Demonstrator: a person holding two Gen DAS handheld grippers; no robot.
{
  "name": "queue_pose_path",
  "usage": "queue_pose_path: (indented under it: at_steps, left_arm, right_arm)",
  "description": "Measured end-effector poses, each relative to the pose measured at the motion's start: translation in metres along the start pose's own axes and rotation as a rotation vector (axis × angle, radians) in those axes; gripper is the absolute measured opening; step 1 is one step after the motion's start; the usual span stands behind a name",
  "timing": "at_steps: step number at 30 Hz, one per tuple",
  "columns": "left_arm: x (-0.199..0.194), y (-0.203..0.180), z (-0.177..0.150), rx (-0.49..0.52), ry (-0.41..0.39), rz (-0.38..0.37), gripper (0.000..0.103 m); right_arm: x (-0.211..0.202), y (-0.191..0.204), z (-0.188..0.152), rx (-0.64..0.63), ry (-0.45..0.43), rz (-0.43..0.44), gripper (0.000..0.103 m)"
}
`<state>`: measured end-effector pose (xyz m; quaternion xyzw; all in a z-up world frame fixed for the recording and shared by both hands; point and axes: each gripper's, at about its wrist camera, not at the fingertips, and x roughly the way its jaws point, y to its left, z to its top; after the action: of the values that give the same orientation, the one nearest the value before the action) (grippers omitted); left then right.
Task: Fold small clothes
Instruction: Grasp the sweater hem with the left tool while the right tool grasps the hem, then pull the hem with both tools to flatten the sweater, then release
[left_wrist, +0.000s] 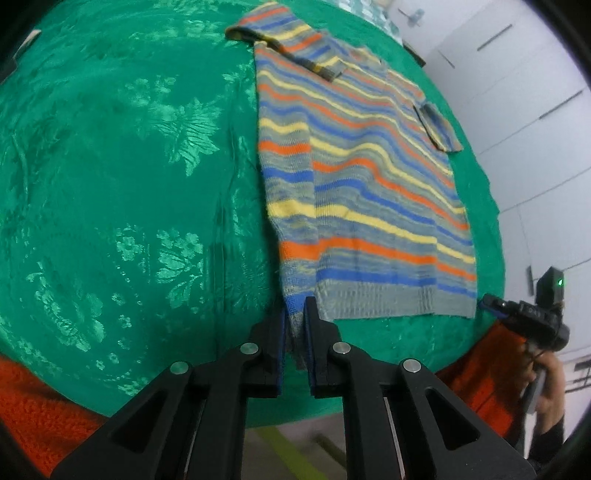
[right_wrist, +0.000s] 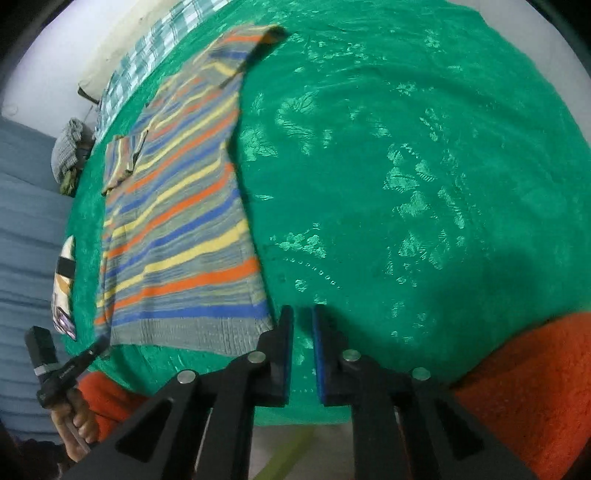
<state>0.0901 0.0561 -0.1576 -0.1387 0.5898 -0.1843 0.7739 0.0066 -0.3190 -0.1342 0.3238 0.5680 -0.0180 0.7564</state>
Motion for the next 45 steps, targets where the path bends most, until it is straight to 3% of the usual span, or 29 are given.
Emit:
queue_pose_path:
  at_steps: [1, 3, 4, 5, 6, 7, 8, 10, 13, 18, 19, 20, 21, 22, 23, 28, 31, 36, 39, 45]
  left_arm:
    - [-0.001, 0.003, -0.001, -0.008, -0.003, -0.002, 0.011]
    - [0.001, 0.006, 0.0, -0.021, -0.002, -0.005, 0.021]
    - [0.002, 0.008, 0.001, -0.022, 0.0, 0.001, 0.036]
    - [0.001, 0.01, 0.001, -0.026, -0.008, 0.008, 0.048]
    - [-0.003, 0.013, 0.001, -0.034, -0.022, 0.011, 0.051]
    - [-0.006, 0.015, 0.0, -0.04, -0.029, 0.008, 0.054]
    - [-0.011, 0.019, -0.002, -0.05, -0.035, -0.002, 0.055]
    - [-0.017, 0.023, -0.005, -0.057, -0.042, -0.007, 0.058]
    - [-0.019, 0.027, -0.008, -0.05, -0.05, -0.01, 0.065]
    - [0.007, 0.022, 0.001, -0.061, 0.007, -0.053, 0.065]
    - [0.009, 0.021, 0.001, -0.053, 0.015, -0.036, 0.065]
    - [0.014, 0.017, 0.002, -0.038, 0.021, -0.005, 0.056]
    - [0.015, 0.015, 0.001, -0.027, 0.024, -0.001, 0.038]
    - [0.017, 0.014, 0.001, -0.021, 0.043, -0.011, 0.006]
    - [0.017, 0.013, 0.0, -0.028, 0.056, -0.019, 0.004]
    - [-0.029, 0.006, -0.004, 0.016, -0.037, 0.021, 0.003]
    - [-0.049, -0.001, -0.008, 0.081, -0.065, 0.102, 0.003]
    - [-0.015, 0.006, -0.016, 0.104, 0.018, 0.239, 0.003]
    - [0.007, 0.018, -0.024, 0.057, 0.05, 0.244, 0.003]
    - [0.009, 0.015, -0.025, 0.064, 0.031, 0.265, 0.004]
  right_arm:
    - [0.001, 0.001, -0.001, -0.001, 0.001, 0.035, 0.052]
    - [0.011, 0.011, -0.002, -0.036, -0.006, 0.051, 0.062]
    - [0.02, 0.016, -0.004, -0.066, 0.007, 0.048, 0.062]
    - [0.031, 0.022, -0.004, -0.099, 0.028, 0.041, 0.06]
    - [0.033, 0.02, -0.004, -0.118, 0.03, 0.032, 0.055]
    - [0.036, 0.025, -0.005, -0.153, 0.039, 0.033, 0.014]
    - [0.036, 0.029, -0.004, -0.18, 0.057, 0.037, 0.005]
    - [0.02, 0.028, -0.005, -0.181, 0.038, 0.016, 0.005]
    - [-0.015, 0.015, -0.001, -0.197, -0.036, -0.091, 0.005]
    - [-0.003, 0.008, 0.012, -0.19, -0.017, -0.135, 0.005]
    - [0.001, 0.011, 0.012, -0.192, -0.016, -0.136, 0.005]
    - [0.003, 0.012, 0.011, -0.19, -0.016, -0.134, 0.005]
    - [0.005, 0.012, 0.01, -0.187, -0.016, -0.13, 0.005]
    - [0.006, 0.014, 0.01, -0.19, -0.019, -0.129, 0.005]
    - [0.006, 0.015, 0.01, -0.196, -0.023, -0.134, 0.005]
    - [-0.028, 0.018, 0.005, -0.216, -0.047, -0.106, 0.005]
    - [-0.045, 0.033, -0.004, -0.234, -0.039, -0.074, 0.005]
    - [-0.01, 0.028, -0.02, -0.223, 0.047, -0.125, 0.005]
    - [0.017, 0.015, -0.026, -0.183, 0.096, -0.154, 0.005]
    - [0.023, 0.018, -0.028, -0.201, 0.08, -0.194, 0.005]
